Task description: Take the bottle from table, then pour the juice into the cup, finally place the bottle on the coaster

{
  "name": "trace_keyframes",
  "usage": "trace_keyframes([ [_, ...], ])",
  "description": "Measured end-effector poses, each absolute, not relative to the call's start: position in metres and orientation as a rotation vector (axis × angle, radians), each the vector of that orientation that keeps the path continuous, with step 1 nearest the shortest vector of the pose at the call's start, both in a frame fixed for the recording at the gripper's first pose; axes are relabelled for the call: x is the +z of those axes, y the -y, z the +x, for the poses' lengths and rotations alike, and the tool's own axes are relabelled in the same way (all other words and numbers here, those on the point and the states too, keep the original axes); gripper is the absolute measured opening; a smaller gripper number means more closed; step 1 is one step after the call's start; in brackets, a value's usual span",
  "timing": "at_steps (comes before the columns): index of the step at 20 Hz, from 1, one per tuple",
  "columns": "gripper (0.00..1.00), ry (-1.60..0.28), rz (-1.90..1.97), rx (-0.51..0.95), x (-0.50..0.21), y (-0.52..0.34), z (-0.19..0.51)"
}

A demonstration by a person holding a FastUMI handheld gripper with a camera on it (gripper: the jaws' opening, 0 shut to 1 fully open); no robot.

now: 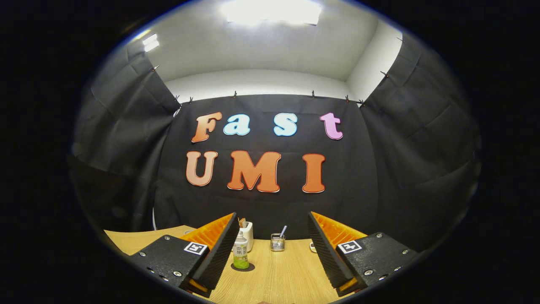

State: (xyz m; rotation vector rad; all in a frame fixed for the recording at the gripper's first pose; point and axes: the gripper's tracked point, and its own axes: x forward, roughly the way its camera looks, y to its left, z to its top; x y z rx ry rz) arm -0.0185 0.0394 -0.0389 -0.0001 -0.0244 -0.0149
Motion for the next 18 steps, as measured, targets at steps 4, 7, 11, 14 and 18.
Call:
trace_keyframes([
  [4,0.96,0.022,-0.008,-0.012,-0.038,-0.042,-0.019],
  [7,0.96,0.022,-0.009,-0.008,-0.036,-0.044,-0.016],
  [11,0.96,0.005,0.008,-0.007,-0.035,-0.047,-0.013],
  [14,0.96,-0.004,0.034,-0.004,-0.030,-0.049,-0.010],
  [18,0.96,0.004,0.015,-0.007,-0.028,-0.047,-0.009],
])
